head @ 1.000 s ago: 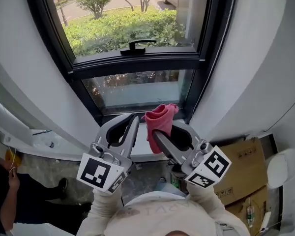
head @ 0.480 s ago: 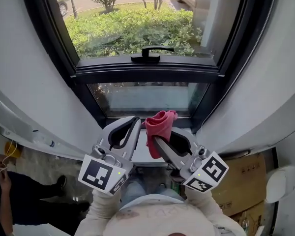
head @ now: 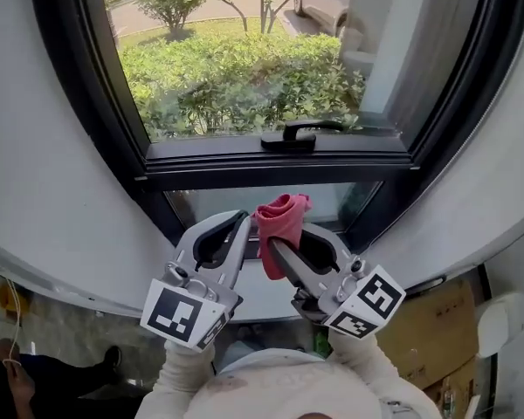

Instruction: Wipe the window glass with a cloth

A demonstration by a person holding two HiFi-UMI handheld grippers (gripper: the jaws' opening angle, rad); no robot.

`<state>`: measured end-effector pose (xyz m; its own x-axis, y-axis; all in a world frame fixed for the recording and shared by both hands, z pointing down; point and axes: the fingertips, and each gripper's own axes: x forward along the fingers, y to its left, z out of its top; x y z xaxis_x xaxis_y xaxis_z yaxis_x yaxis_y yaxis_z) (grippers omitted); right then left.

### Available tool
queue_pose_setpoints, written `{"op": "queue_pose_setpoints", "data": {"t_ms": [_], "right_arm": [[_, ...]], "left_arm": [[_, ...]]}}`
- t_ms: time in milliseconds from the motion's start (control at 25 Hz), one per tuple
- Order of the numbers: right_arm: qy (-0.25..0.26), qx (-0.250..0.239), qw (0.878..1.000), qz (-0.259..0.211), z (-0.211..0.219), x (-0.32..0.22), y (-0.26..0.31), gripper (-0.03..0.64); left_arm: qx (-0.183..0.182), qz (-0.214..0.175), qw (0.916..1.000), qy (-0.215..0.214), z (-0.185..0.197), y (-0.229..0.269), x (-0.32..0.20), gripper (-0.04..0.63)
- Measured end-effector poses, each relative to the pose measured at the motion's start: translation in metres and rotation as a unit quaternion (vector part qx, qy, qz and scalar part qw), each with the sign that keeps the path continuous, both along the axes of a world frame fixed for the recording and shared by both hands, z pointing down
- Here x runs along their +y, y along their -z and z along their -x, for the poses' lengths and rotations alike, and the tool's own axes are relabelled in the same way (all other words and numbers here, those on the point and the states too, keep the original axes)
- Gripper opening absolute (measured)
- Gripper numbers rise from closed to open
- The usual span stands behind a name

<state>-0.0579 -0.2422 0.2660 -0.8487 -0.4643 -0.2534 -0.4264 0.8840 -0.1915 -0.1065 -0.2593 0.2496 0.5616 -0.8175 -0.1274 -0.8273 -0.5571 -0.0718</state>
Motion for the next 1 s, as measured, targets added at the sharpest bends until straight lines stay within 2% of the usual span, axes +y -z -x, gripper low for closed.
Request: {"op": "queue_pose_setpoints", "data": {"t_ms": [160,360,640,840,1000], "right_arm": [[-0.018,0.005,1.000,-0.022,0.037,-0.029,0.024,0.107],[-0.039,0.006,0.998,-0.051,0.065,-0.056,0.055,0.107],[-0.058,0.034,0.997,-0.037,0.090,-0.089,0.045,0.107],[-0.075,0.063,0.991,-0.085,0.114,-0.123,0.080,0.106],[-0.101,0.088,0.982,-0.131,0.140,-0.154,0.122,0.104]], "left_arm": [[-0.002,-0.006,0.9999,-0.011,0.037,0.003,-0.016,0.000],[0.013,-0.011,0.9996,-0.023,0.072,0.004,-0.030,0.000],[0.037,-0.009,0.9992,-0.014,0.097,-0.003,-0.043,0.001],[0.040,-0.005,0.9992,0.003,0.105,-0.005,-0.051,0.001],[0.045,-0.003,0.9989,0.013,0.114,-0.006,-0.055,0.000]]}}
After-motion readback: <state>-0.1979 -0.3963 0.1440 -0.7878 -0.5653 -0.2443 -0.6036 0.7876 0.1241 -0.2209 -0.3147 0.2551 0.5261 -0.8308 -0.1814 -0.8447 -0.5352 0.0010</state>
